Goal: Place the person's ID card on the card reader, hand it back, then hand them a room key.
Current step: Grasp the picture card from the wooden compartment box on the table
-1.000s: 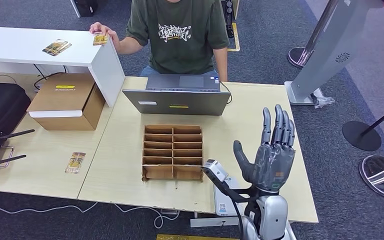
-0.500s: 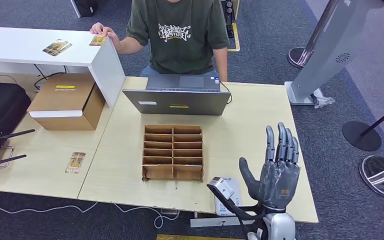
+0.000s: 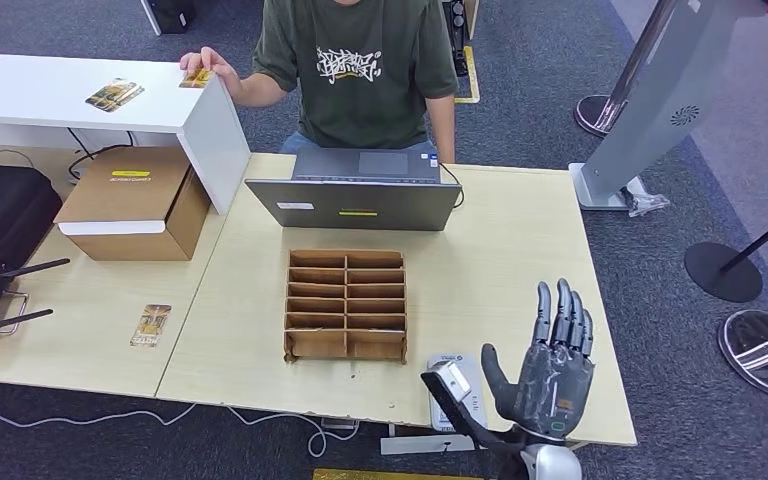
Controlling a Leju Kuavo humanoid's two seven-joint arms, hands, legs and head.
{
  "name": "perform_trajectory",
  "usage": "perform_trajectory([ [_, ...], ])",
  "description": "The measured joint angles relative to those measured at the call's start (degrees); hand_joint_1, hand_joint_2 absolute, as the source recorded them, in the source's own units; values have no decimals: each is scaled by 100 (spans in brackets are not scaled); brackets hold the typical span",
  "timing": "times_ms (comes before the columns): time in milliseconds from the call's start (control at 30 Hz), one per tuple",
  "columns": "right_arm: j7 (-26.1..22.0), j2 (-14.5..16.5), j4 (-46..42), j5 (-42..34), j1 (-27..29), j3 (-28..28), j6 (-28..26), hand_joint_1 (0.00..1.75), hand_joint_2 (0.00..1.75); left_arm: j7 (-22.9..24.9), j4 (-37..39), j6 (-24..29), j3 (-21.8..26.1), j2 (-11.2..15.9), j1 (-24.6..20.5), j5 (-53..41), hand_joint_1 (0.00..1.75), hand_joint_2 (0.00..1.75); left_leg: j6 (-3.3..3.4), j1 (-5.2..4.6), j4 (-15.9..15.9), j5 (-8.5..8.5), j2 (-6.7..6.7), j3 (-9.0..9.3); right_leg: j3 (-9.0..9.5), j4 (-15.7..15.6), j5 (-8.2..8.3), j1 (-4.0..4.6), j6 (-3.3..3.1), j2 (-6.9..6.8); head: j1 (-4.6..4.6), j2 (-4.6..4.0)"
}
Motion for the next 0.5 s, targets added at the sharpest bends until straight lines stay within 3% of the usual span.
perform_trajectory([
  [67,325,-249,25,1,-98,352,87,0,175,-9,0,0,6,-1,-1,8,0,0,0,0,0,0,0,1,0,0,0,0,0,-1,0,0],
  [267,531,-628,61,2,-251,889,127,0,175,-17,0,0,41,-1,0,22,0,0,0,1,0,0,-1,0,0,0,0,0,0,-2,-1,0],
  [500,1684,-1044,279,2,-752,2040,450,0,175,-40,0,-11,86,-3,0,47,0,0,0,1,-1,1,0,1,-1,0,0,1,0,0,-2,0],
])
